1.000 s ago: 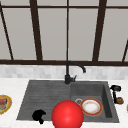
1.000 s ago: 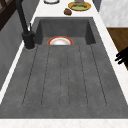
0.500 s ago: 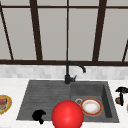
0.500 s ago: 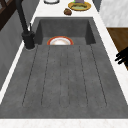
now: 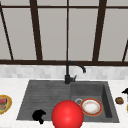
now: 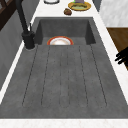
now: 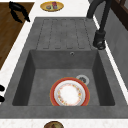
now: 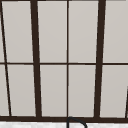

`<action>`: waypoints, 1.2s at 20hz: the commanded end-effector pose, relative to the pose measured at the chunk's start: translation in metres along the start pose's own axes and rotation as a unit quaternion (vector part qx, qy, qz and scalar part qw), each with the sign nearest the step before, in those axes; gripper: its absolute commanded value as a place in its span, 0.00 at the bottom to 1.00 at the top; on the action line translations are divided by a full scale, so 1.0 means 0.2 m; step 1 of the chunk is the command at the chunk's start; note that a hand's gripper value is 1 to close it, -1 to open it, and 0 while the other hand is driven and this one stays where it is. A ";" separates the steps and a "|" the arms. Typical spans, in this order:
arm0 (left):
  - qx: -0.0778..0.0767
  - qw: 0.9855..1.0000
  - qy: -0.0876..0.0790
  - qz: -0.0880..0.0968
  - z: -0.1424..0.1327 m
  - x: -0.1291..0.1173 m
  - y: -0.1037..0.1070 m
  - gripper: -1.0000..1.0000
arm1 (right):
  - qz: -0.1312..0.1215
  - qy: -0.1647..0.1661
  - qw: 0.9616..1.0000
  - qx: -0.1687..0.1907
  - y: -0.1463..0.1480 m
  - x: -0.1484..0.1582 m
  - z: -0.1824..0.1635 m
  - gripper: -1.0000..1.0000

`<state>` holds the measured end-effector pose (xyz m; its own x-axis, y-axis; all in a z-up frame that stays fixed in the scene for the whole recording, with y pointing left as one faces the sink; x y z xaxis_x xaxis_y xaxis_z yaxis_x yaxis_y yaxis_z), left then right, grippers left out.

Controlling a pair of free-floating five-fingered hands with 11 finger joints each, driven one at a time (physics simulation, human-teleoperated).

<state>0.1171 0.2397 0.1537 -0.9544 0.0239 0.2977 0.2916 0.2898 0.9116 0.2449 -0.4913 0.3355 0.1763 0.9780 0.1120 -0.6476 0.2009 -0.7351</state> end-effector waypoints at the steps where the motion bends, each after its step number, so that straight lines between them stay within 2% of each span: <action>1: 0.000 1.000 0.000 0.000 0.00 0.00 0.00 0.50 | -0.018 -0.011 1.000 0.003 0.01 -0.12 0.06 0.00; 11: 0.000 1.000 0.000 0.000 0.00 0.00 0.00 0.50 | -0.032 -0.028 0.999 0.013 0.09 -0.43 0.22 0.00; 15: 0.000 1.000 0.000 0.000 0.00 0.00 0.00 0.50 | -0.040 -0.038 0.998 0.012 0.14 -0.57 0.20 0.00; 17: 0.000 1.000 0.000 0.000 0.00 0.00 0.00 0.50 | -0.024 -0.065 0.998 0.009 0.22 -0.61 0.18 0.00; 18: 0.000 1.000 0.000 0.000 0.00 0.00 0.00 0.50 | -0.001 -0.076 0.997 -0.004 0.22 -0.61 0.15 0.00; 19: 0.000 1.000 0.000 0.000 0.00 0.00 0.00 0.50 | 0.013 -0.082 0.997 -0.002 0.23 -0.61 0.11 0.00; 21: 0.000 1.000 0.000 0.000 0.00 0.00 0.00 0.50 | 0.018 -0.085 0.996 -0.001 0.29 -0.65 0.06 0.00; 24: 0.000 1.000 0.000 0.000 0.00 0.00 0.00 0.50 | 0.013 -0.094 0.995 -0.001 0.36 -0.72 -0.04 0.00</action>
<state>0.1171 0.2397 0.1537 -0.9544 0.0239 0.2977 0.2916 0.2898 0.9116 0.1755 -0.6106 0.2830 0.1101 0.9684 0.2238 -0.6483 0.2407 -0.7224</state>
